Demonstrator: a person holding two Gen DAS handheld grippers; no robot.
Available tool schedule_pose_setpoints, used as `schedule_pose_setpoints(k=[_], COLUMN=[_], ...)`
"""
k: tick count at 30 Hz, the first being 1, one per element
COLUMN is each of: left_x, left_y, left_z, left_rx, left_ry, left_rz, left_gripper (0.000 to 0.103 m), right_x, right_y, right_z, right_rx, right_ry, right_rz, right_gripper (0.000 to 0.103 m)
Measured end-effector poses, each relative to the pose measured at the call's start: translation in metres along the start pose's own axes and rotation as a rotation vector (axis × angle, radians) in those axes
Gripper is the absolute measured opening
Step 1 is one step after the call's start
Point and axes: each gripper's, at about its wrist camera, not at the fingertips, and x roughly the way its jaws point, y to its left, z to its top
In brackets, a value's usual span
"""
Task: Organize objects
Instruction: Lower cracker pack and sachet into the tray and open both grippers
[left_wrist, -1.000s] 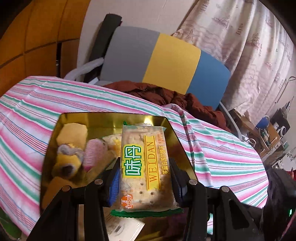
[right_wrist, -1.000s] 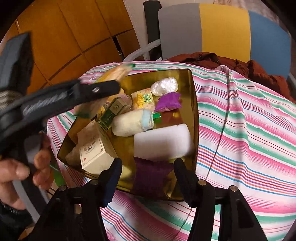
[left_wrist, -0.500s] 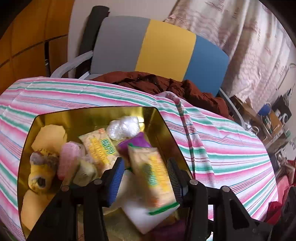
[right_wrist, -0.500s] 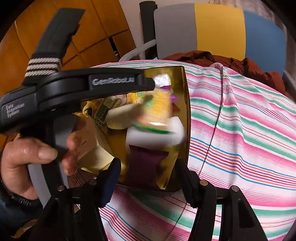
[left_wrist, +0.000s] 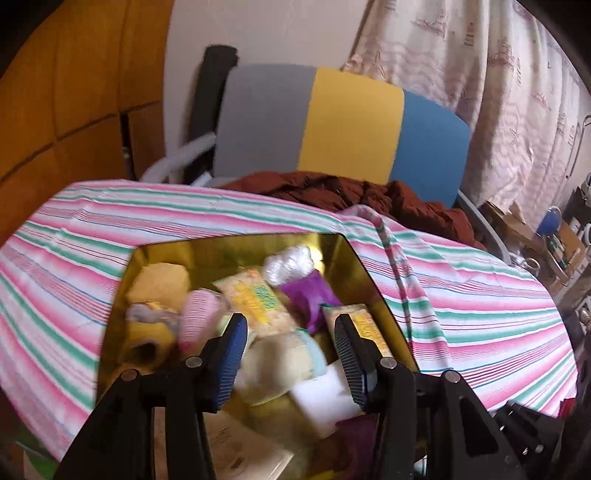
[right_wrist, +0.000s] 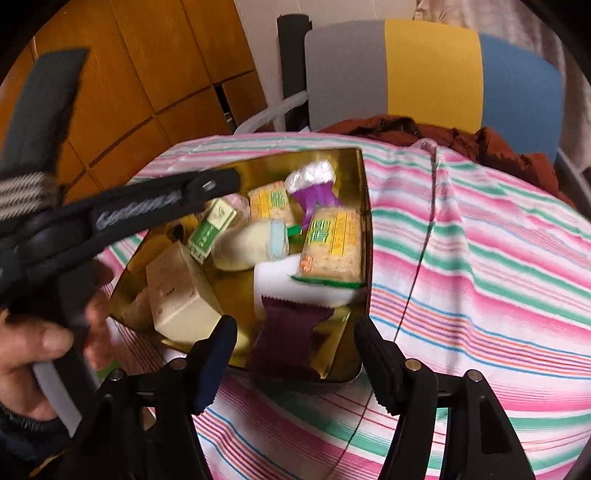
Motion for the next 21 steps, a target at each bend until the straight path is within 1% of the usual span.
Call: schedule_pose_setpoints(k=[4, 5, 7, 9, 14, 17, 21], left_x=[-0.020, -0.027, -0.034, -0.041, -0.054, -0.059, -0.062], left_y=[0.007, 0.009, 0.013, 0.015, 0.022, 0.026, 0.028], left_z=[-0.004, -0.006, -0.009, -0.012, -0.022, -0.028, -0.037], left_rx=[0.009, 0.012, 0.011, 0.015, -0.002, -0.010, -0.019], left_ry=[-0.047, -0.060, -0.073, -0.085, -0.098, -0.095, -0.088], left_rz=[0.055, 0.071, 0.087, 0.106, 0.134, 0.149, 0.171], left_gripper=[0.050, 0.050, 0.051, 0.053, 0.065, 0.068, 0.068], right_x=[-0.011, -0.012, -0.016, -0.018, -0.028, -0.031, -0.034], right_y=[0.007, 0.009, 0.011, 0.013, 0.015, 0.013, 0.011], right_z=[0.003, 0.004, 0.005, 0.006, 0.007, 0.007, 0.005], right_rx=[-0.021, -0.024, -0.022, -0.018, -0.010, 0.014, 0.044], right_ry=[-0.054, -0.066, -0.091, -0.111, -0.165, -0.182, -0.188], right_rz=[-0.051, -0.065, -0.090, -0.114, -0.182, -0.200, -0.210], right_gripper=[0.071, 0.074, 0.078, 0.079, 0.094, 0.097, 0.098])
